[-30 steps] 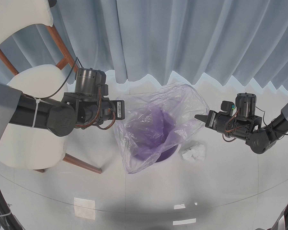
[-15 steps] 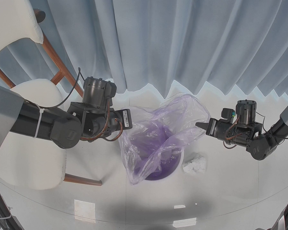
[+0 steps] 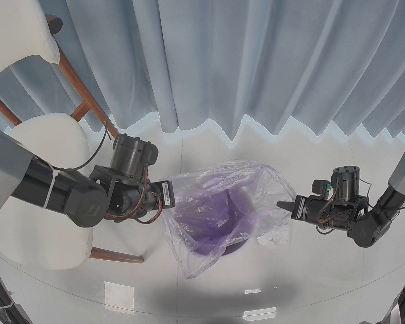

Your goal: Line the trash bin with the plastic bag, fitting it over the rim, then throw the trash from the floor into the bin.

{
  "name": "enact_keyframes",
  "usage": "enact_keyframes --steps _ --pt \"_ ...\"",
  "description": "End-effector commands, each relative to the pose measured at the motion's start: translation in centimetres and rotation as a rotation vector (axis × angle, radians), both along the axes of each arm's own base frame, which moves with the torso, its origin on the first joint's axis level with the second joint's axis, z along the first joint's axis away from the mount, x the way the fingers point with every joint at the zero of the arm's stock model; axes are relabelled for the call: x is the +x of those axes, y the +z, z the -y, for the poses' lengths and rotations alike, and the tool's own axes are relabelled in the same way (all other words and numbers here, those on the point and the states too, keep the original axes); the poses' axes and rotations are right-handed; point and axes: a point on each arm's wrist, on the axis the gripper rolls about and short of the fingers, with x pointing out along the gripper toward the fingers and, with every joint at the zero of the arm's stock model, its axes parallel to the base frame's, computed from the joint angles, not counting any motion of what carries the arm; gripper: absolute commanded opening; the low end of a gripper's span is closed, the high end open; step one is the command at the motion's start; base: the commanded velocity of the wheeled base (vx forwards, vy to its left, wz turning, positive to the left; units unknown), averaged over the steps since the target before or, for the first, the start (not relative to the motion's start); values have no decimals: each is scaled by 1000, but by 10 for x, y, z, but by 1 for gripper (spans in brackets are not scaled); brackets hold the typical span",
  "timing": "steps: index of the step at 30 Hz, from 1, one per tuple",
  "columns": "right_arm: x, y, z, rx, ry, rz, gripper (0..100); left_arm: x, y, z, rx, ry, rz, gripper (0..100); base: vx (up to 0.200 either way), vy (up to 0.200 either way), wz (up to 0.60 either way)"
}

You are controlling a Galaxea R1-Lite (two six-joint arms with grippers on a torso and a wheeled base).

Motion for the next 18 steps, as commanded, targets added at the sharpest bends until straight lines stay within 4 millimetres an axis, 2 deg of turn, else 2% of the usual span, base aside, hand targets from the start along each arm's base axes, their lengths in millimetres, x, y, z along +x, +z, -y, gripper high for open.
enact_keyframes --steps 1,6,10,18 --pt "-19 -25 -8 -16 42 -53 0 -19 -7 -11 28 11 -47 0 0 0 0" --pt "-31 -40 -16 -7 77 -27 0 -27 -8 -18 42 25 -57 0 0 0 0" --pt "-42 -54 -19 -14 100 -52 0 -37 -25 -21 88 27 -110 0 0 0 0" --pt "-26 -51 -17 10 70 -11 0 -29 -28 -20 75 43 -93 0 0 0 0"
